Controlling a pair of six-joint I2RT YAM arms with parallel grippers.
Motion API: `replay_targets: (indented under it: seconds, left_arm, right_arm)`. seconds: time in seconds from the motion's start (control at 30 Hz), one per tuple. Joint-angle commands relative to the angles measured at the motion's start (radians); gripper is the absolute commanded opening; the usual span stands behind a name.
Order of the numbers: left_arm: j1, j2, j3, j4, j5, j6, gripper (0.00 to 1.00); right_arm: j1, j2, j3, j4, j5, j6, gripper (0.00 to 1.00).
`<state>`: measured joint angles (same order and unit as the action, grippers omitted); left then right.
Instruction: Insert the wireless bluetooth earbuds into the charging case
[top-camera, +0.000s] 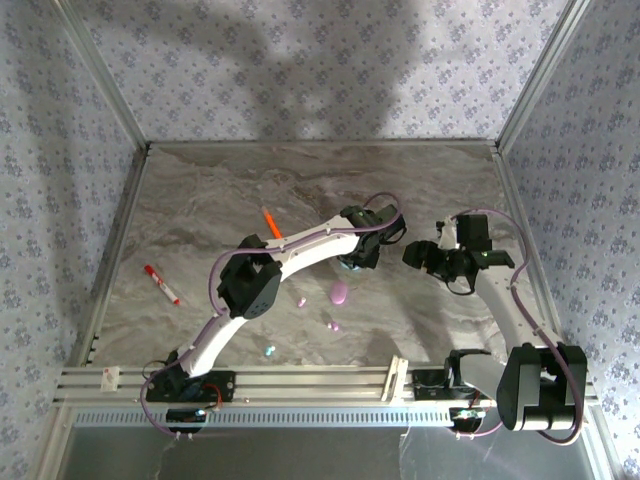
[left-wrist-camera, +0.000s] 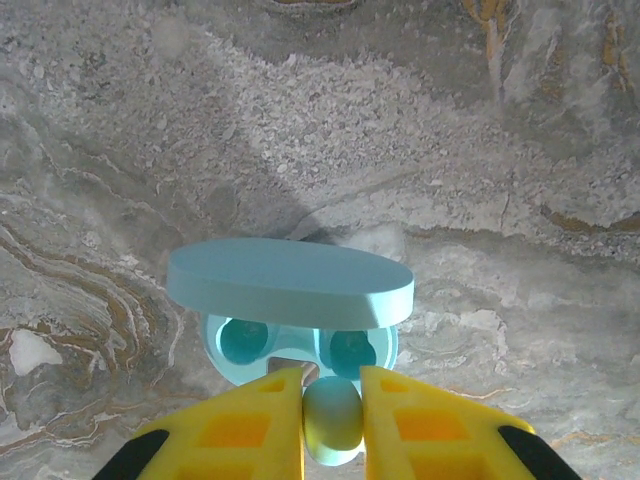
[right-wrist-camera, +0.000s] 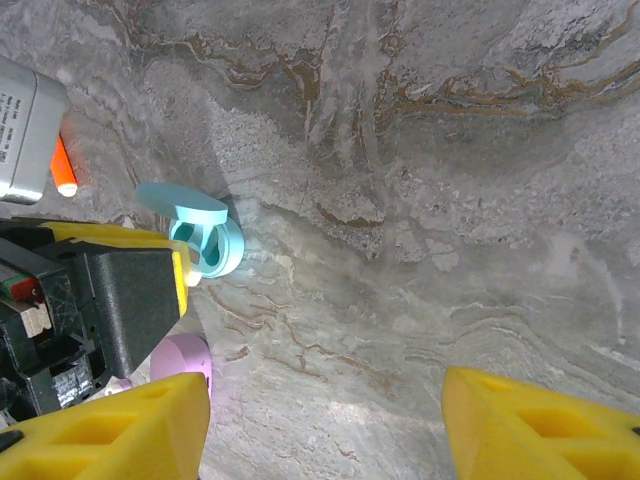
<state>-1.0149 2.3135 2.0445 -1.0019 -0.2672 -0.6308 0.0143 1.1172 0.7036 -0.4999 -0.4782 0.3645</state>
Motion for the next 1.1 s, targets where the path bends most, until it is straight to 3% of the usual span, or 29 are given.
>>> replay_targets:
  seconds: [0.0, 1.07]
  left_arm:
    - [-0.002, -0.003, -0.003, -0.013, -0.023, -0.013, 0.20]
    - [0.018, 0.061, 0.007, 0.026, 0.008, -0.012, 0.21]
  right_arm:
    - [-0.007, -0.010, -0.006, 0.001, -0.022, -0.018, 0.65]
    - [-0.007, -0.005, -0.013, 0.009, -0.026, -0.018, 0.65]
